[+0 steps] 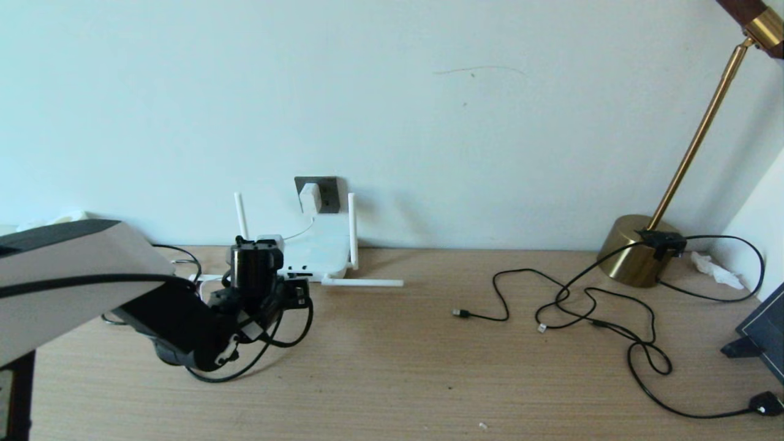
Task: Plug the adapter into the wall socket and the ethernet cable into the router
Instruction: Align cable and router interface
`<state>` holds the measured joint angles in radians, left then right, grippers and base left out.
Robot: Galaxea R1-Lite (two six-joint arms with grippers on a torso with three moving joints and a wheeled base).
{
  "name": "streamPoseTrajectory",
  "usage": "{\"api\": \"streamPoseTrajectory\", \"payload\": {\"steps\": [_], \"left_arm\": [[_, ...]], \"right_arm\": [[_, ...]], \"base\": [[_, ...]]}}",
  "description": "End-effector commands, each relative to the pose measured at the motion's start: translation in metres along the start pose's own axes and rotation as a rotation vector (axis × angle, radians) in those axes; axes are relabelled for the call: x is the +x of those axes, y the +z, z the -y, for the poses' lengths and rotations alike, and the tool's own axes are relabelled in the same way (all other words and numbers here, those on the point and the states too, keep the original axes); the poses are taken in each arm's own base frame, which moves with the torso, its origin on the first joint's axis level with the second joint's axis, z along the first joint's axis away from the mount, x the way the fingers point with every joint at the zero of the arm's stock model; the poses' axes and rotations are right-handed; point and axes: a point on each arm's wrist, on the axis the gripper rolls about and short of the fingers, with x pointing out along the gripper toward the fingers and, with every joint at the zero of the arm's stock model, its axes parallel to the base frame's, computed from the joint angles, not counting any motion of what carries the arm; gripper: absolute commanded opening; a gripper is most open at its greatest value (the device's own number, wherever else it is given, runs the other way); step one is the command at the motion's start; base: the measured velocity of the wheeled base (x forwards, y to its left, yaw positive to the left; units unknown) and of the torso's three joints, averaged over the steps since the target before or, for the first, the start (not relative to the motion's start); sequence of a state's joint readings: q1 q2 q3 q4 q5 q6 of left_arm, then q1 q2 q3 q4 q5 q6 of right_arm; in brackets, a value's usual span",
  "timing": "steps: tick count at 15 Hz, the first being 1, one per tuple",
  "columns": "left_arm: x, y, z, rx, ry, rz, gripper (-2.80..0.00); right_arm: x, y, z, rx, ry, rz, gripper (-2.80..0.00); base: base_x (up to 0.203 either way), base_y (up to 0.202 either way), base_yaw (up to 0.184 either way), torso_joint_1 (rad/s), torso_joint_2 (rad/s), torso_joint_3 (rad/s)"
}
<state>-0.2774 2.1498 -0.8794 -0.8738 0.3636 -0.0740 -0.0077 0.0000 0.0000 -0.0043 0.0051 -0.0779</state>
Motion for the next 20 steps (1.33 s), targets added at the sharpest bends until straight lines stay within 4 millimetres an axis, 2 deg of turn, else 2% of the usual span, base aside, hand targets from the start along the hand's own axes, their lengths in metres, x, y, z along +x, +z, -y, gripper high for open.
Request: {"api": "streamPoseTrajectory", "payload": {"steps": [1, 7, 11, 20], "left_arm": [[-0.002, 0.0, -0.001, 0.0, 0.003, 0.001, -2.8], [-0.007, 0.002, -0.004, -0.001, 0.005, 0.002, -2.8], [-0.005, 0.001, -0.012, 0.01, 0.007, -0.007, -2.8], [-0.002, 0.001, -0.015, 0.023, 0.005, -0.007, -2.8]], "right_arm": [[0.0, 0.0, 0.0, 0.001, 0.001, -0.001, -2.8], [0.0, 0.0, 0.0, 0.006, -0.001, 0.0, -2.8], [0.0, 0.0, 0.0, 0.006, -0.001, 0.0, -2.8], [0.0, 0.0, 0.0, 0.024, -0.002, 0.0, -2.8]], "base": [[0.0, 0.0, 0.0, 0.0, 0.0, 0.0], [0.0, 0.0, 0.0, 0.0, 0.0, 0.0], [0.0, 0.0, 0.0, 0.0, 0.0, 0.0], [0.0, 0.0, 0.0, 0.0, 0.0, 0.0]]}}
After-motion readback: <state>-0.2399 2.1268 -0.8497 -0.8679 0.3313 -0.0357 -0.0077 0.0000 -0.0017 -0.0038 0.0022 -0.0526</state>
